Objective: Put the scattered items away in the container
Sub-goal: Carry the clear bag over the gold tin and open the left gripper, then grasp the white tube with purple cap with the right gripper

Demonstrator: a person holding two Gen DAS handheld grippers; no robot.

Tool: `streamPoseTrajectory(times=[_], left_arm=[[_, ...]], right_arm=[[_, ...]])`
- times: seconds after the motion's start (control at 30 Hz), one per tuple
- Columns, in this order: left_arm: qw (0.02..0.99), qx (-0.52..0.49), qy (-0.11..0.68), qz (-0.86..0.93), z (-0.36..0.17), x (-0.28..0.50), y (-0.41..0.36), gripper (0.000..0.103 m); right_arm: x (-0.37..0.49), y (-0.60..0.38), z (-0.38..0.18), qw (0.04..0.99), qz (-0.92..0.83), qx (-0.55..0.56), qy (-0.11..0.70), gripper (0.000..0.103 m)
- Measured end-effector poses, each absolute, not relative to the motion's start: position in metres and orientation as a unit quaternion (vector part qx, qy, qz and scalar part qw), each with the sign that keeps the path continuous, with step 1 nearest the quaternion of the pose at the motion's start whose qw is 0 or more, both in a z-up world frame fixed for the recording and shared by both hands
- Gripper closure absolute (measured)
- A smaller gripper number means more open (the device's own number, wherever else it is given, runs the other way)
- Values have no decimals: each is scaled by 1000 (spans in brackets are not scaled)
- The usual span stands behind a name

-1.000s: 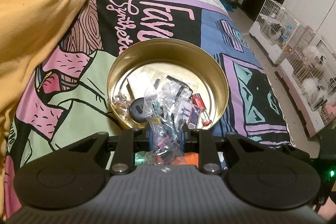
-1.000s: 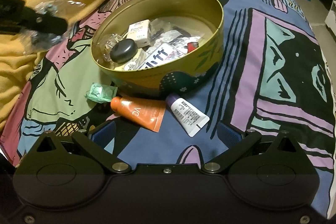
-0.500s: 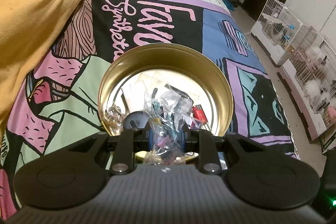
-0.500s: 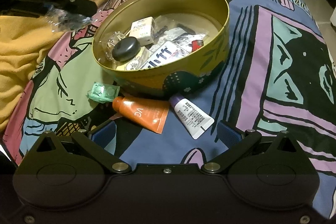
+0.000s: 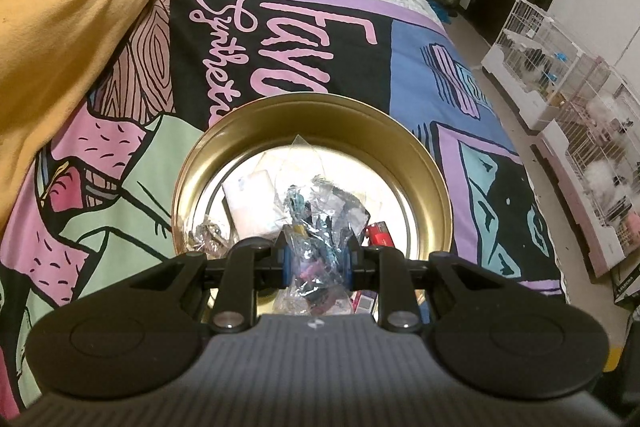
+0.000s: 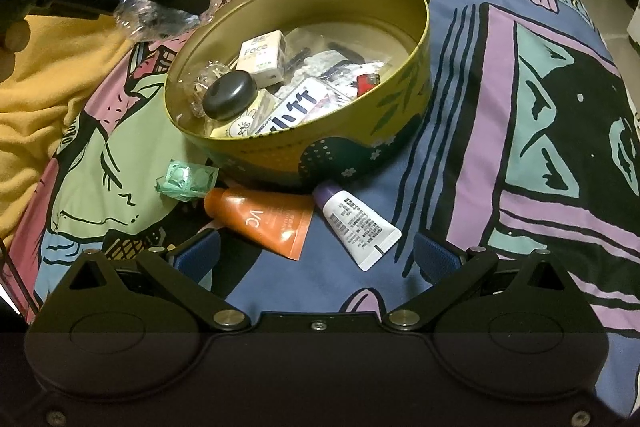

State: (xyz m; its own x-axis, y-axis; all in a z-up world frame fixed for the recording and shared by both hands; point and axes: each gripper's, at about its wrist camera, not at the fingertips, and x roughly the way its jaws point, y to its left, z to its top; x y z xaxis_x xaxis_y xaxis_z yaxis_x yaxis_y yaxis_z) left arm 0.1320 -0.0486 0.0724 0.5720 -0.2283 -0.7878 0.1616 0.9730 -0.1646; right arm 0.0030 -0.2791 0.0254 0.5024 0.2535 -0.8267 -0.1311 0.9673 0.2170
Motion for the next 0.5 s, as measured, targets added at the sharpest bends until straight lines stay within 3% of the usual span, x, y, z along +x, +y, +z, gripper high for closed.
streamPoseTrajectory(times=[0.07, 0.13, 0.2, 0.5], left_arm=[[886, -39, 447, -115, 72, 138, -50, 70], [889, -42, 439, -124, 71, 145, -51, 30], [898, -37, 424, -113, 71, 148, -51, 2], [900, -45, 422, -94, 68, 123, -27, 0]], right_arm=[[3, -280, 25, 864, 110, 64, 487, 0], [4, -280, 24, 864, 110, 65, 488, 0], [4, -280, 23, 864, 110, 63, 487, 0], [7, -290, 27, 878, 101, 60, 463, 2]])
